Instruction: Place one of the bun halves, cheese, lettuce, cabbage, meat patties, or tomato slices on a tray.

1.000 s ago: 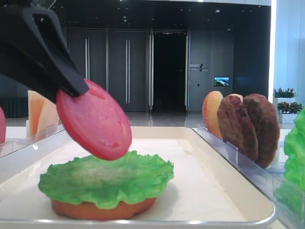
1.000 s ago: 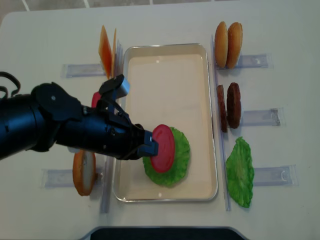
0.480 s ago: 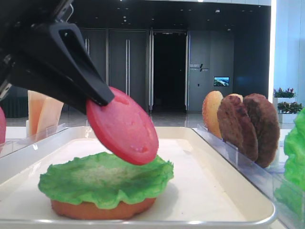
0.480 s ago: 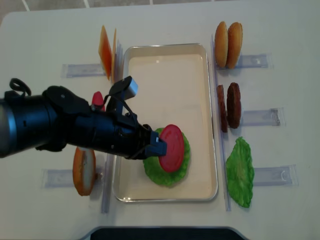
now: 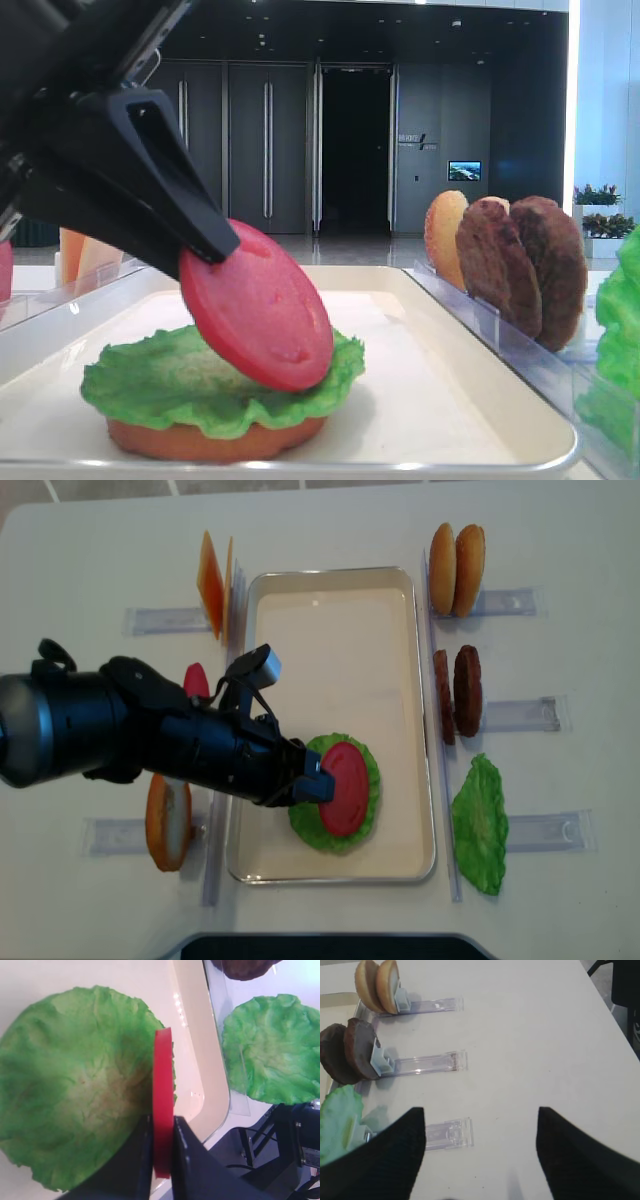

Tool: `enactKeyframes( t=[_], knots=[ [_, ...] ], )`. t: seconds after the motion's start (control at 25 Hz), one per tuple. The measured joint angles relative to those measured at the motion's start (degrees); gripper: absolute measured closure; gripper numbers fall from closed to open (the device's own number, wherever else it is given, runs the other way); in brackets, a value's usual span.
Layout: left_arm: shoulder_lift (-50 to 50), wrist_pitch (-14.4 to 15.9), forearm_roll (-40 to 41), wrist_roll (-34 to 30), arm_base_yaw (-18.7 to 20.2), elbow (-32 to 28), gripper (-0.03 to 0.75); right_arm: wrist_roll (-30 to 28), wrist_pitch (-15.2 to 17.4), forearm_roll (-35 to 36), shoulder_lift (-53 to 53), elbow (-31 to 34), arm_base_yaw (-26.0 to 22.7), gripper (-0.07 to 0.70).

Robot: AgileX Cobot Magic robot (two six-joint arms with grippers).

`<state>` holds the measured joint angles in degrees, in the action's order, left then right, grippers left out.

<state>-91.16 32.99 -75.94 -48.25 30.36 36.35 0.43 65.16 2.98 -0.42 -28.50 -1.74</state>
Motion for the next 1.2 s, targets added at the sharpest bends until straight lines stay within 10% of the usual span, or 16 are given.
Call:
enactKeyframes(
  t=[0.24, 0.6, 1.2],
  knots=[
    [0.00, -1.12, 0.94, -0.02, 0.00, 0.00, 0.589, 0.00, 0.00, 0.00, 0.00, 0.00, 0.00, 0.150],
    [0.00, -2.93, 5.68, 2.77, 0.00, 0.00, 0.118, 0.00, 0.00, 0.00, 0.00, 0.00, 0.00, 0.150],
    [8.82, -2.33, 30.56, 25.81, -0.22, 7.41, 0.087, 0.00, 0.00, 0.00, 0.00, 0.00, 0.00, 0.150]
  ],
)
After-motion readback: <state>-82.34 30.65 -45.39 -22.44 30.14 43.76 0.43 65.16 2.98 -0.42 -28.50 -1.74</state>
